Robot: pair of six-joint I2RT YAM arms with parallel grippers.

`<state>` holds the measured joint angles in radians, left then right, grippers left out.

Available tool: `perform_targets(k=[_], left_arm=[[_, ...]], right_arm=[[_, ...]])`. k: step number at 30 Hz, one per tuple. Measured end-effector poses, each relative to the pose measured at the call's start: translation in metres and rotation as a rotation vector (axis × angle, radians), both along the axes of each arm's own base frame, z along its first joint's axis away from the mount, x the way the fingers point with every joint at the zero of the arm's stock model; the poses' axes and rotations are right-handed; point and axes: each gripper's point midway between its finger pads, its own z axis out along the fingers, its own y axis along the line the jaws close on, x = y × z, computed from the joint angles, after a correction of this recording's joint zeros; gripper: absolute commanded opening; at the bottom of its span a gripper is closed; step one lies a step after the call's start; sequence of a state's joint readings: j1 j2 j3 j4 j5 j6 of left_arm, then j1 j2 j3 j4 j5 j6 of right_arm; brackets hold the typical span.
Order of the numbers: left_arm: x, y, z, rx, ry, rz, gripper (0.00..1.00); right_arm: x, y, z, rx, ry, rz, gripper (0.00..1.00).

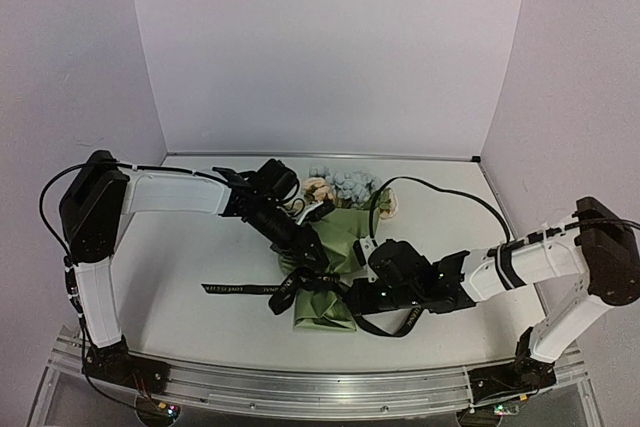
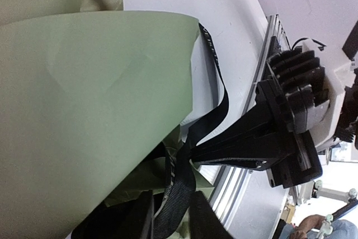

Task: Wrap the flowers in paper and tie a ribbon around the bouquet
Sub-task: Cross the half-tied ribbon over the folded bouquet.

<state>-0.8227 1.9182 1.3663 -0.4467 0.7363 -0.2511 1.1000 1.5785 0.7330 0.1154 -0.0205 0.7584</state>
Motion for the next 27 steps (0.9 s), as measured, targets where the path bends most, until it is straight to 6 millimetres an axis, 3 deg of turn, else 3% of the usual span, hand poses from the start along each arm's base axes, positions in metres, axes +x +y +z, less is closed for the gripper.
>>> perform_targets(k=[9, 19, 24, 27], left_arm=[[-0.002, 0.011, -0.013, 0.074, -0.04, -0.019, 0.39], [-0.012, 0.003, -0.014, 0.07, -0.045, -0.075, 0.38], [-0.014, 0.003, -0.026, 0.087, -0.028, -0.091, 0.32], [-0.016, 0.004, -0.03, 0.1, -0.012, -0.095, 0.22]], right_arm=[[0.0, 0.0, 0.001, -0.001, -0.002, 0.002, 0.0], [0.0, 0.0, 0.001, -0.001, -0.002, 0.001, 0.0], [0.0, -0.001, 0.001, -0.001, -0.002, 0.001, 0.0], [0.0, -0.001, 0.001, -0.001, -0.002, 0.002, 0.0]])
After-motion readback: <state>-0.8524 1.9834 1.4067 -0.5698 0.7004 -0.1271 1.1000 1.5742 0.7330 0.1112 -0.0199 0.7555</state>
